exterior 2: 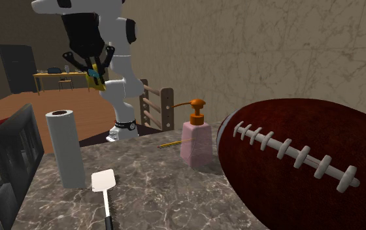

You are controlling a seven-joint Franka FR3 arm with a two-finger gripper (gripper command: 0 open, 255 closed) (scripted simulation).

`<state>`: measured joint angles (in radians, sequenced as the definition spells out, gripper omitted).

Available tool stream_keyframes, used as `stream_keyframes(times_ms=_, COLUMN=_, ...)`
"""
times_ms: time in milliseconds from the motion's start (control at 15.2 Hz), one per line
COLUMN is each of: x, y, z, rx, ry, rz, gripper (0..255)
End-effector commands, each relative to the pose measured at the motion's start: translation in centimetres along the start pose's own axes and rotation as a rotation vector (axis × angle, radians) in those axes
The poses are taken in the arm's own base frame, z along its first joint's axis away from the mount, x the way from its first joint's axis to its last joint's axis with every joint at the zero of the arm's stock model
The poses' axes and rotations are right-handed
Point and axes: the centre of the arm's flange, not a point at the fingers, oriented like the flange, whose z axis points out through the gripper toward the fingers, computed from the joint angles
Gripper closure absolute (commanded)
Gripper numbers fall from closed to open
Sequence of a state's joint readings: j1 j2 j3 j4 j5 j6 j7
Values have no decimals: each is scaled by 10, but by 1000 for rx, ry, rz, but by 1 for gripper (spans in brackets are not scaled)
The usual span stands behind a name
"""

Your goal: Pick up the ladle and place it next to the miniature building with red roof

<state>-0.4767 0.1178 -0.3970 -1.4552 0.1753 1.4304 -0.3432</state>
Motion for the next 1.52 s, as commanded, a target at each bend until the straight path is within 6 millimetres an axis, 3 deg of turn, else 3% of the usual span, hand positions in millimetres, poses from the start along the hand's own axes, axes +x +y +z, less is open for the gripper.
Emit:
stream_keyframes(times_ms=0, x=-3, y=26, z=-6, rx=0, ry=0, rz=-2, gripper=255)
stream_keyframes(times_ms=66, x=-5, y=36, z=-8, rx=0, ry=0, rz=-2, gripper=255)
stream_keyframes(times_ms=1452, x=4, y=54, z=101, rx=0, ry=0, rz=-2, gripper=255)
